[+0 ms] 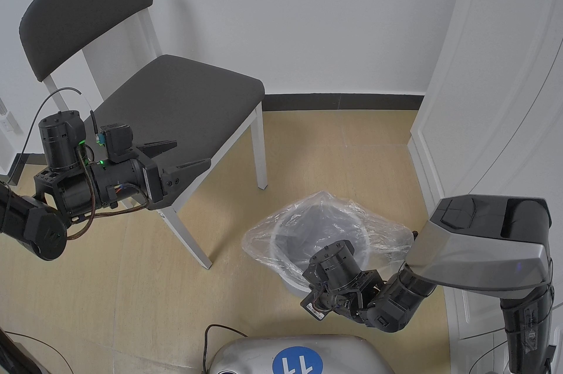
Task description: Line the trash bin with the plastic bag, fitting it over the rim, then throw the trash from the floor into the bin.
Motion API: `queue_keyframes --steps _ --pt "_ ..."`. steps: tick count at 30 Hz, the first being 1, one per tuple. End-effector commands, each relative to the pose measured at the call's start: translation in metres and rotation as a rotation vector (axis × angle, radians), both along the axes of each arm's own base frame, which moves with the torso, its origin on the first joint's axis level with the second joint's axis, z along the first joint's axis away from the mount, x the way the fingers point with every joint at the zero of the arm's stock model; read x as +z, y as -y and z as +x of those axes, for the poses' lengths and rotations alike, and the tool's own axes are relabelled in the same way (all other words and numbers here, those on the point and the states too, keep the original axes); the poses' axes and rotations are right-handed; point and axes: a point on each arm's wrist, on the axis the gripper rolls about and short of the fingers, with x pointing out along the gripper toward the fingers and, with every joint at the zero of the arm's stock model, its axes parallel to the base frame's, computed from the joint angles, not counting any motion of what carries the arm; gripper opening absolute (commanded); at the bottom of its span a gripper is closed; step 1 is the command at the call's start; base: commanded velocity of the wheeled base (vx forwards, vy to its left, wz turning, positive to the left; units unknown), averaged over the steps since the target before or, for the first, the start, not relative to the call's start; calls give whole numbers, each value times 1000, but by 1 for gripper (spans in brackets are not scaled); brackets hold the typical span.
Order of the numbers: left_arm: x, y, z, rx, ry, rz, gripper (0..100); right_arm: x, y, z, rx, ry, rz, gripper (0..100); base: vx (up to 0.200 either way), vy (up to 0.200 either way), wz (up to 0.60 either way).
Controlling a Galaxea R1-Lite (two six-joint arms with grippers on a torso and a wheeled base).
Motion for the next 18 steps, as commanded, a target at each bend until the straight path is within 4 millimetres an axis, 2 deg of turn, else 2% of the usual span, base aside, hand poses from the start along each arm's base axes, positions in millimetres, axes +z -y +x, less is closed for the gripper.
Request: queue_keyframes --steps 1,5,9,14,18 --pt "-1 0 0 -1 -4 1 100 16 -1 -10 23 17 14 0 0 0 0" --pt "1 0 -1 1 2 -1 100 29 -4 -25 57 23 22 0 0 0 0" --pt "0 0 -1 -1 1 0 100 31 -7 -36 85 16 15 0 0 0 0" --pt "1 0 -1 -1 2 -1 100 15 -9 -40 96 -12 -14 0 0 0 0" --pt "0 0 -1 -1 1 0 100 -8 -10 -35 87 -42 -45 0 0 0 0"
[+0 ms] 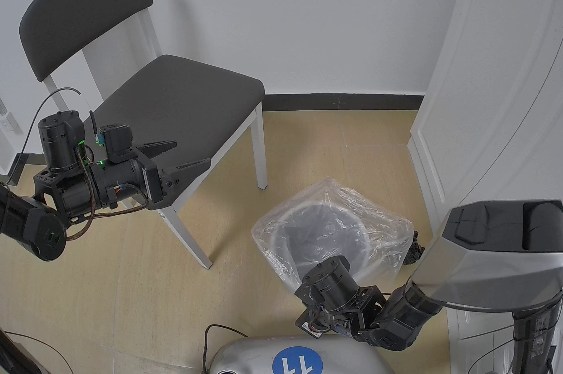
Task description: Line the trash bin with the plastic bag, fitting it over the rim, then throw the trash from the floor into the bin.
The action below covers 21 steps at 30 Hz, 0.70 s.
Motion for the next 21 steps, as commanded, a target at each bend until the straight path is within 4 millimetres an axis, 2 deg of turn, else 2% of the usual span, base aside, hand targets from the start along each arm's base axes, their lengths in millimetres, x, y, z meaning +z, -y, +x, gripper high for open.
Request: queue_keyframes --steps 1,5,11,14,20,21 --pt "-1 0 1 1 -1 0 100 -26 -1 6 -11 -31 -37 0 0 0 0" --pt "-1 0 2 -1 -3 0 100 -38 -4 25 -47 -25 -35 0 0 0 0" --pt "-2 0 2 -1 -3 2 100 -37 -5 47 -90 6 -4 0 0 0 0" --pt "-3 1 3 -1 -7 4 100 -36 -1 52 -106 12 -2 0 0 0 0" --pt "-4 1 4 -1 -7 5 100 -37 2 51 -109 8 -13 0 0 0 0" --pt "-4 1 4 -1 -7 5 100 -37 2 51 -109 7 -14 100 0 0 0"
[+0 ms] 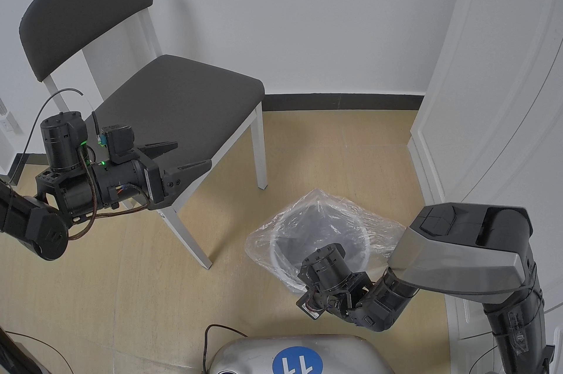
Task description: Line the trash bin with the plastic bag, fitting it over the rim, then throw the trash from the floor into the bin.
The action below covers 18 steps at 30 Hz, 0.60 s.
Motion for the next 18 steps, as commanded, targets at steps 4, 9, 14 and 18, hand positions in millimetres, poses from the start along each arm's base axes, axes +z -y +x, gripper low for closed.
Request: queue_keyframes --steps 4,9,14,18 --pt "-5 2 0 -6 -12 3 100 18 -2 -8 10 19 33 100 0 0 0" --pt "-17 2 -7 -34 52 127 100 48 5 -30 37 35 53 100 0 0 0" --pt "-25 10 -8 -70 63 174 100 66 20 -52 36 24 68 100 0 0 0" --pt "-23 23 -12 -52 20 141 100 87 29 -60 -17 36 158 100 0 0 0"
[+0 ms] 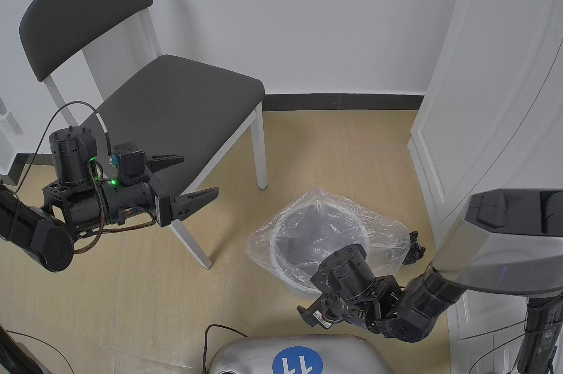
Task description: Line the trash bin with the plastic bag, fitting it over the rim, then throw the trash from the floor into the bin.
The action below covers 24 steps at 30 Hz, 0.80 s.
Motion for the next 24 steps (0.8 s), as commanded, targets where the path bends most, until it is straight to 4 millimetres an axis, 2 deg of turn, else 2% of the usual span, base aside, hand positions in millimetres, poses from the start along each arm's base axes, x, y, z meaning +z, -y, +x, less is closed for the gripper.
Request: queue_keyframes --steps 1,3,5,9,13,16,18,24 --pt "-5 20 -6 -7 -78 -32 100 45 15 -14 -46 48 125 100 0 0 0" --pt "-8 28 -8 -14 -112 -38 100 53 21 -7 -84 64 156 100 0 0 0" --pt "-15 46 -10 -32 -166 -17 100 60 37 12 -165 83 189 100 0 0 0" --pt "-34 71 -2 31 -241 50 100 57 61 30 -266 96 194 100 0 0 0" --pt "-61 105 12 177 -299 105 100 46 82 54 -355 130 210 100 0 0 0" --pt "-86 130 30 298 -324 117 100 28 94 75 -408 192 256 100 0 0 0" --pt "-100 141 41 345 -334 113 100 8 100 86 -432 226 273 100 0 0 0" --pt "-128 155 66 402 -365 87 100 -42 120 124 -506 281 300 100 0 0 0"
